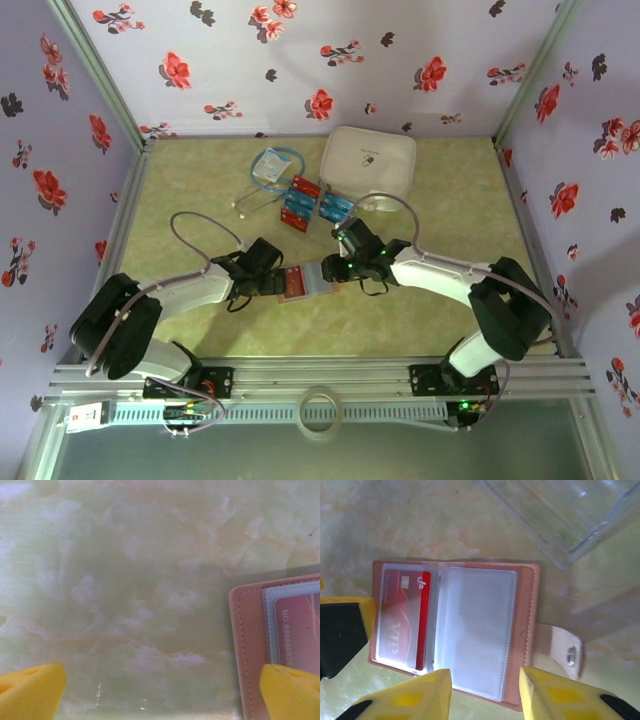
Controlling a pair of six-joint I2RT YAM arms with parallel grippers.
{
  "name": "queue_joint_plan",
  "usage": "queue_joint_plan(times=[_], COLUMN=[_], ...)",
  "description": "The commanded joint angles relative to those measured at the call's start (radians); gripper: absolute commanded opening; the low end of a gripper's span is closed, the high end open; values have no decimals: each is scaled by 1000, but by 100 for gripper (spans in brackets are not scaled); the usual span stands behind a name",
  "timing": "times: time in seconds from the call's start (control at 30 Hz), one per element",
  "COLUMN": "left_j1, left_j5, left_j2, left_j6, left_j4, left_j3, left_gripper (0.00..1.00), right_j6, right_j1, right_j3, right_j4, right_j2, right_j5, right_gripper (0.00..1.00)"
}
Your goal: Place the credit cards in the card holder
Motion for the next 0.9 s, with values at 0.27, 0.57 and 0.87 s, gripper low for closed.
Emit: queue_joint_plan(times=[0.27, 0.57, 0.87], left_j1=[-8, -8, -8], left_j5=[-28, -29, -30], left_j2=[38, 41, 50], left_j6=[12, 12, 15], left_j4=[22, 29, 37], left_j3=[-19, -26, -33], left_gripper=[100, 100, 100], right_j6=[-1, 13, 68], right_j1=[15, 15, 23], right_j3=[60, 56, 34], right_j4=[33, 58, 138], right_j2=[107, 174, 204], right_j5=[-7, -16, -101], right_gripper=[46, 49, 50])
